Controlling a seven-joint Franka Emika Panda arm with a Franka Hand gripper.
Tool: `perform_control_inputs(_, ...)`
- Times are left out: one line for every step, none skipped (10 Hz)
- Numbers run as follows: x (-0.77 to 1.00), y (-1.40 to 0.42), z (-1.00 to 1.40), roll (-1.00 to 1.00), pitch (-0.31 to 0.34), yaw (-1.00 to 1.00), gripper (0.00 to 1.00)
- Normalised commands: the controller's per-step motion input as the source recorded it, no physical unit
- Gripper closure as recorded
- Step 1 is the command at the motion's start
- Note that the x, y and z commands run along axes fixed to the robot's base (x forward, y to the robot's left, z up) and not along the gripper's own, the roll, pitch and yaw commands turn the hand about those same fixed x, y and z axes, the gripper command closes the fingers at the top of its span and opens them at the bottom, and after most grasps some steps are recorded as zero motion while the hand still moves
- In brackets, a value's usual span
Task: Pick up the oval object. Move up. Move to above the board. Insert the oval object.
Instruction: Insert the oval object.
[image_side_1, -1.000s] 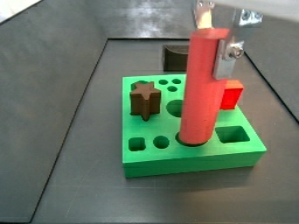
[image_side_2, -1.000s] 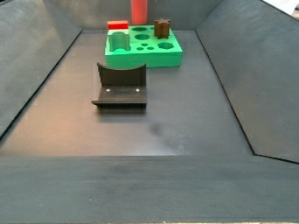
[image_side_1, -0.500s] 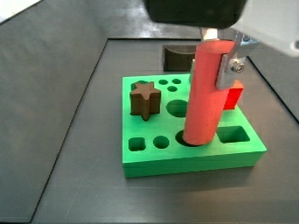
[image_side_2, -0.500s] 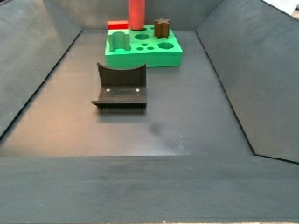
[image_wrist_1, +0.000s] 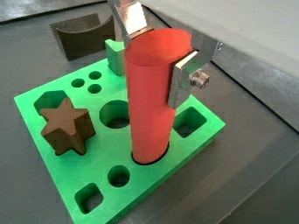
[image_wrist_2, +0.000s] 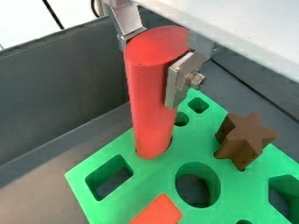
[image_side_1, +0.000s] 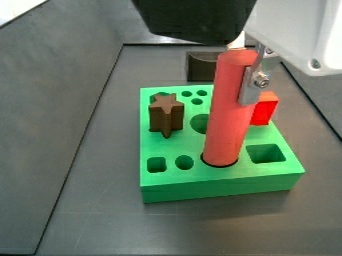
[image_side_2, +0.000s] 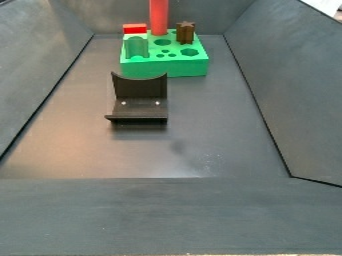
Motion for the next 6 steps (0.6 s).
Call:
perform_control_inputs(0.0,-0.19,-0.2,0.22,0.034,-0.16,1.0)
perform_control_inputs(0.04,-0.38,-0.31,0.22,0.0,-0.26,1.0)
perform_control_inputs(0.17,-0.42,-0.58,0.26,-0.013,-0.3,1.0)
perform_control_inputs(0.25,-0.36,-0.64,0.41,0.0,-0.4,1.0)
perform_control_inputs(0.4,-0.19,-0.27,0.5,0.0,-0.26,1.0)
perform_control_inputs(0.62,-0.16,-0.26,0.5,0.0,-0.14,1.0)
